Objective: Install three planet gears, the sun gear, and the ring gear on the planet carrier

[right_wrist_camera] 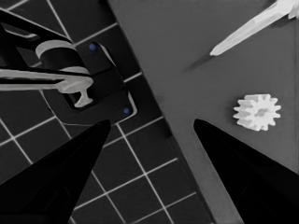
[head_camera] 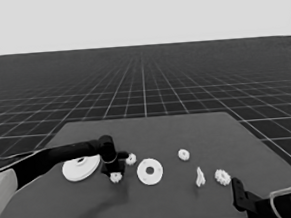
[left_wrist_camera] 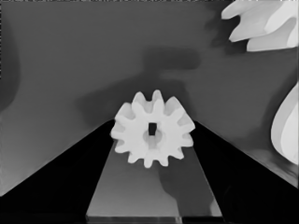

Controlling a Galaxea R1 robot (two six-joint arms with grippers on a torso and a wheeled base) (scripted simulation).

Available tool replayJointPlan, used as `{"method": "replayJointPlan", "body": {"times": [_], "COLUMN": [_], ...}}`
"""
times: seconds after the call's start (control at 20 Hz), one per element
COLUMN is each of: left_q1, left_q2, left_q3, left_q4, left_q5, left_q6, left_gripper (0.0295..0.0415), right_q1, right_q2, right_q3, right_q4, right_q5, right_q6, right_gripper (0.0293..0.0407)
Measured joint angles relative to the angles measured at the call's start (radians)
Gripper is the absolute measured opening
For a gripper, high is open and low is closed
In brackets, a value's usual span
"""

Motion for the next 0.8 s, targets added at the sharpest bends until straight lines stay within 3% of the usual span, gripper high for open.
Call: {"method": "replayJointPlan", "body": {"times": [0.3, 0.45, 0.8], "left_q1": [0.000, -0.160, -0.206], "left_q2": [0.000, -0.043, -0.046], "left_q3": [0.000, 0.126, 0.136], "left_q4": [0.000, -0.144, -0.188], "left_q5": [0.000, 0.077, 0.089], "left_q6": [0.000, -0.062, -0.068], "left_gripper": [0.0312, 0.0313, 0.0312], "right_q1": [0.000, 0.000, 0.000], "right_q2": [0.000, 0.000, 0.000], "right_q3": [0.000, 0.000, 0.000], "right_q4": [0.000, 0.000, 0.000], "right_q5": [0.000, 0.000, 0.000], "right_q6": [0.000, 0.000, 0.000], "right_gripper": [0.0385, 0.0385, 0.0385]}}
